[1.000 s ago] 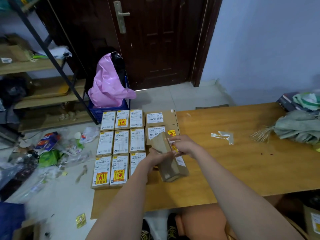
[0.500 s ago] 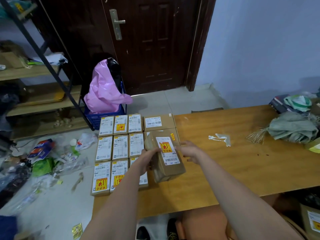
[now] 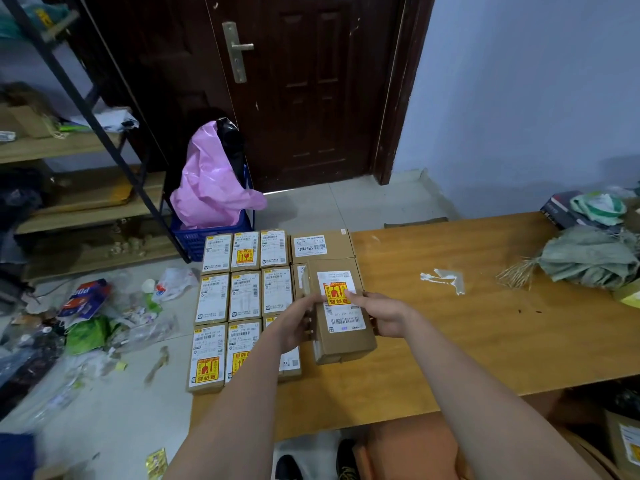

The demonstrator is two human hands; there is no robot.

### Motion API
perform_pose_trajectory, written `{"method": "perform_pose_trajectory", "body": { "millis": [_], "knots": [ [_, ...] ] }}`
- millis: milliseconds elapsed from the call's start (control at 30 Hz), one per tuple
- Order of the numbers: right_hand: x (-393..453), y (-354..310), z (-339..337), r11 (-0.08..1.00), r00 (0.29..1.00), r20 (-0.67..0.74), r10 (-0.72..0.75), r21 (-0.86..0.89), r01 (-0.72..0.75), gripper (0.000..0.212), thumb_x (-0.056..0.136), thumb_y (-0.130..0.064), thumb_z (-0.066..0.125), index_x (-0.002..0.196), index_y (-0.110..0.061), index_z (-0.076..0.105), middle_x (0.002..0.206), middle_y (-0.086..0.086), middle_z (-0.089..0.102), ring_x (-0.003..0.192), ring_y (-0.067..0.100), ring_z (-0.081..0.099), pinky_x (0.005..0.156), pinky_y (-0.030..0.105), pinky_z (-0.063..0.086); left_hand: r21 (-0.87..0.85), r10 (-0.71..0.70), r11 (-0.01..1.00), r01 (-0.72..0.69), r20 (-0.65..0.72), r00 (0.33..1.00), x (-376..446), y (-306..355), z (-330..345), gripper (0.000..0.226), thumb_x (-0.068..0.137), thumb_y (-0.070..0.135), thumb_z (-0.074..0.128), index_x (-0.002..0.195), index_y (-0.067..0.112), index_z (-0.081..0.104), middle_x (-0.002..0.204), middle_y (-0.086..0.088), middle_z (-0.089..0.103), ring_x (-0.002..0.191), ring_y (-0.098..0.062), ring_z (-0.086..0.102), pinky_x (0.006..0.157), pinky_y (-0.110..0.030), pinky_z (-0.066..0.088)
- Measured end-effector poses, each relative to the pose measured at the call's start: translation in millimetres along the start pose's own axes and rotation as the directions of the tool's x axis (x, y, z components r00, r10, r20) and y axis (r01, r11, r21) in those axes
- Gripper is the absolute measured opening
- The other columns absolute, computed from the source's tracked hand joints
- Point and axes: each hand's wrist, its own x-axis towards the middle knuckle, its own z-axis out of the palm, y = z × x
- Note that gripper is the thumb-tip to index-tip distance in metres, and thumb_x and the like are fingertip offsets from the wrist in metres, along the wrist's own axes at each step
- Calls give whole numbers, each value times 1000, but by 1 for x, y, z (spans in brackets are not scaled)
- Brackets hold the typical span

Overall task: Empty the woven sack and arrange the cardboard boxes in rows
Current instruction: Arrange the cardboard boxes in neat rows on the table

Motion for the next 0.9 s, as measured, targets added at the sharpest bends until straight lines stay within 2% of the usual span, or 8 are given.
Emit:
{"method": "perform_pose_trajectory", "body": {
  "millis": [167,267,367,500,600,667,800,900],
  "knots": [
    [3,7,0,999,1000,-15,-24,-30,24,51,86,-40,72,130,-22,55,116,3,71,110,25,66,91,46,53,-20,17,1000,-17,11,1000,-7,0,-6,43,91,41,63,124,13,60,90,-5,69,80,-19,66,68,-33,54],
    [5,11,-1,999,998,-42,-38,6,39,56,84,-36,76,133,-25,52,115,4,71,106,25,66,80,42,55,-61,45,997,-47,-36,998,-8,2,-8,57,90,47,64,138,20,47,113,-8,65,95,-24,66,76,-38,56],
    [8,11,-5,997,997,-46,-67,-49,65,55,81,-35,79,131,-29,56,112,0,73,104,22,68,89,43,55,-69,84,993,-92,-102,991,-4,3,-13,76,86,53,66,149,39,25,137,-8,52,122,-30,52,102,-52,45],
    [8,-5,-18,941,996,66,-53,-331,72,75,73,-22,86,138,-37,51,116,1,71,100,20,72,92,43,57,109,142,985,-131,-95,985,-3,10,-21,72,82,54,70,145,36,39,142,-5,48,126,-28,45,106,-49,37],
    [-4,-31,-17,743,992,120,30,-667,58,81,73,-27,86,141,-44,47,130,-2,60,105,17,68,92,37,56,510,108,848,-142,95,990,-2,15,-17,78,80,41,77,147,33,39,143,-3,45,124,-22,45,96,-35,39],
    [-6,-51,-12,526,987,131,88,-848,65,81,72,-34,85,140,-50,45,140,-6,48,118,20,57,103,39,48,668,45,730,-146,166,985,2,20,-11,92,70,43,84,148,35,36,146,-1,43,128,-22,44,105,-37,40],
    [-10,-85,5,117,980,95,176,-990,75,83,71,-44,83,142,-52,41,146,-9,40,130,21,44,107,35,38,832,-13,534,-152,188,982,6,31,5,93,66,55,83,146,36,40,142,1,51,127,-23,49,108,-40,42],
    [-5,-101,17,-111,977,73,201,-989,97,86,71,-47,83,145,-47,39,145,-14,42,133,20,41,103,32,36,817,-45,556,-153,213,976,5,35,15,72,70,50,83,133,31,54,124,3,65,114,-21,61,97,-37,52]
  ]
}}
